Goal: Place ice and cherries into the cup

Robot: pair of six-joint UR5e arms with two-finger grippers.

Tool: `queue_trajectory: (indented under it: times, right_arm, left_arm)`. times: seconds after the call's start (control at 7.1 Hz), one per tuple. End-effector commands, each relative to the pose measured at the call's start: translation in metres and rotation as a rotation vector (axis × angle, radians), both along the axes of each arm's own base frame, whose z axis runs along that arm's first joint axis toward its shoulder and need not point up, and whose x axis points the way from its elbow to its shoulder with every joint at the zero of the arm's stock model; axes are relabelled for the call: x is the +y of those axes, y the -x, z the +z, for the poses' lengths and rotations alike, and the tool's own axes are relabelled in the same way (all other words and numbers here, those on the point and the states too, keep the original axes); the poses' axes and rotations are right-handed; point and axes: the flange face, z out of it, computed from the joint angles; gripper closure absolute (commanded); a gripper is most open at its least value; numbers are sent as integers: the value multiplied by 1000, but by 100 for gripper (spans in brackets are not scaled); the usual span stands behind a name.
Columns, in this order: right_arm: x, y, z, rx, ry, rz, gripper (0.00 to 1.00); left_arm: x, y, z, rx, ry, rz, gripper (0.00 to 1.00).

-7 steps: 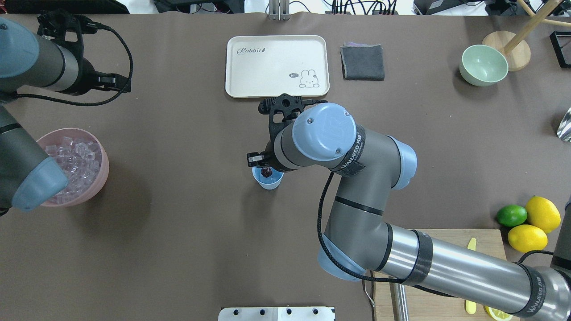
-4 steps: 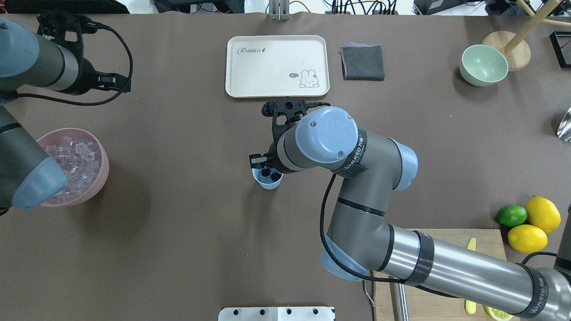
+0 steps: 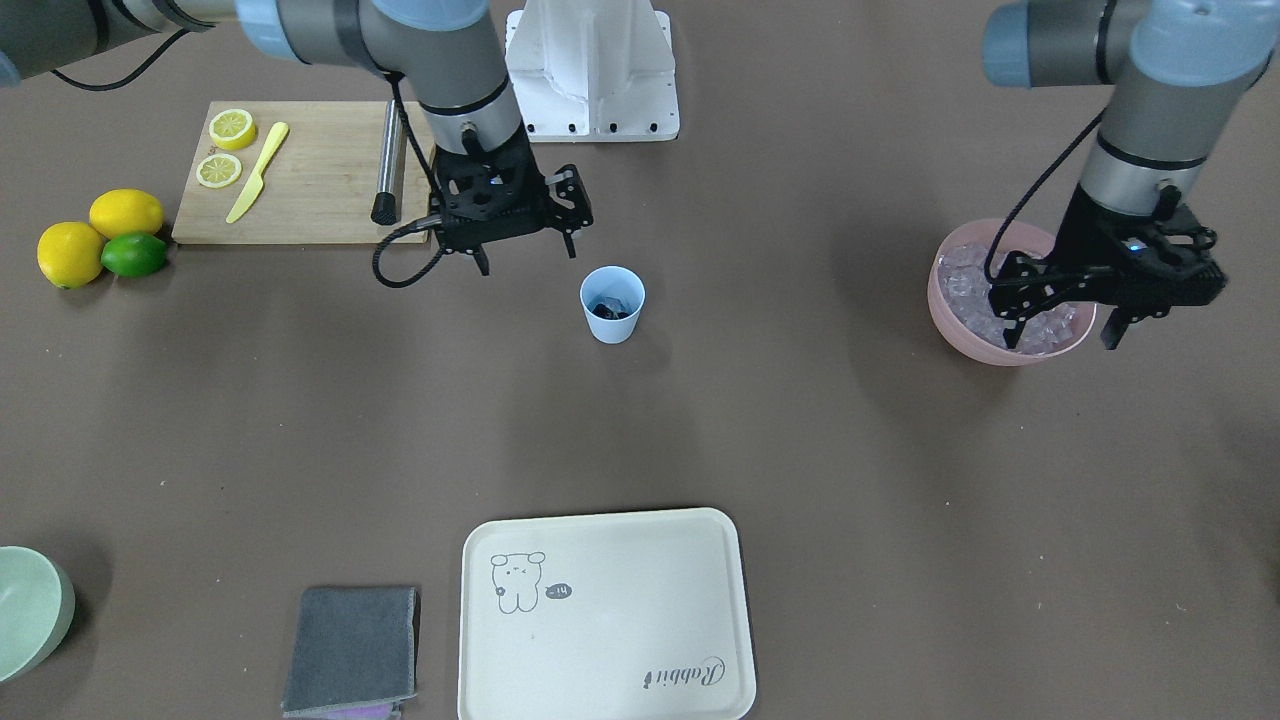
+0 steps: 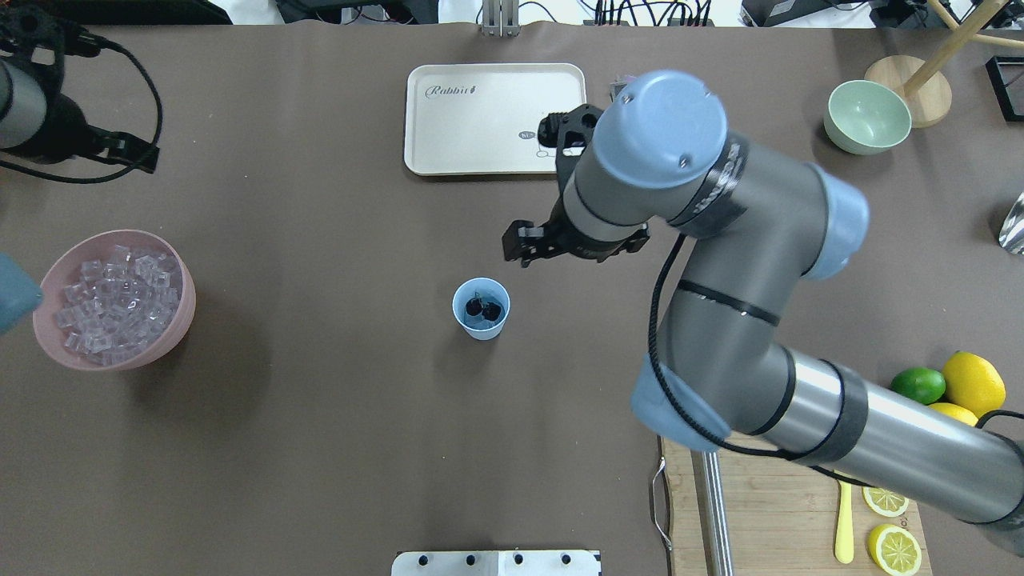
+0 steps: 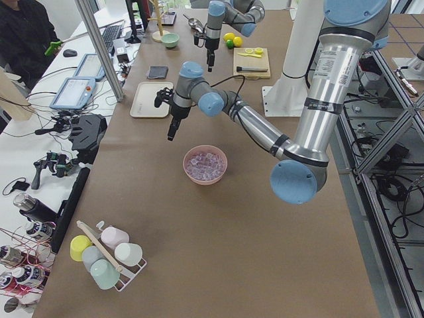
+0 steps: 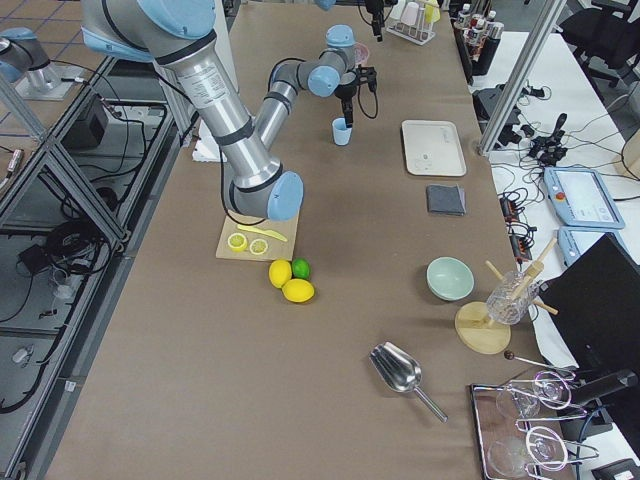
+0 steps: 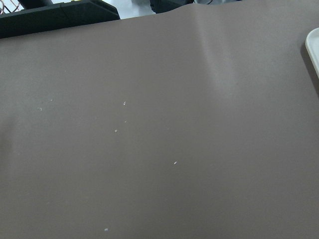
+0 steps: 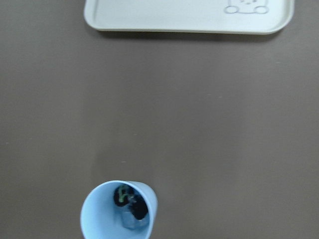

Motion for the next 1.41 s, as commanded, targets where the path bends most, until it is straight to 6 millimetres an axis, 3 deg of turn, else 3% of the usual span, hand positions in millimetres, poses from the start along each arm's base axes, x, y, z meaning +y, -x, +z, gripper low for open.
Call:
queue_trajectory:
  times: [0.0,0.14,0.28,0.42,0.56,0.7,0.85,0.99,1.13,1.27]
  right_arm:
    - [-43,-142,70,160,-2,-55,0]
    - [-64,-210,130,171,-9,-129,0]
    - [-85,-298,193,131,0,-179,0]
    - [-88,-363,264,110,33,-203,0]
    - [-96,-414,312,119,51,-201,0]
    - [-99,-458,361,131,69,-210,0]
    - [-95,-501,413,121,76,-241,0]
    - [-80,-524,443,112,114,-225,0]
    - [-55,-530,474,104,159,-211,0]
    - [-39,-530,492,104,164,-203,0]
  left_arm:
    - [-4,140,70,-49,-15,74,2]
    - [-7,196,99,42,27,81,2]
    - [-6,242,126,48,53,84,2]
    - [-3,263,153,40,101,85,2]
    - [9,274,180,56,148,72,2]
    - [12,279,195,61,170,63,2]
    - [17,281,204,73,184,61,2]
    - [23,280,212,84,194,63,2]
    - [46,278,233,79,172,79,2]
    - [61,277,245,75,132,80,2]
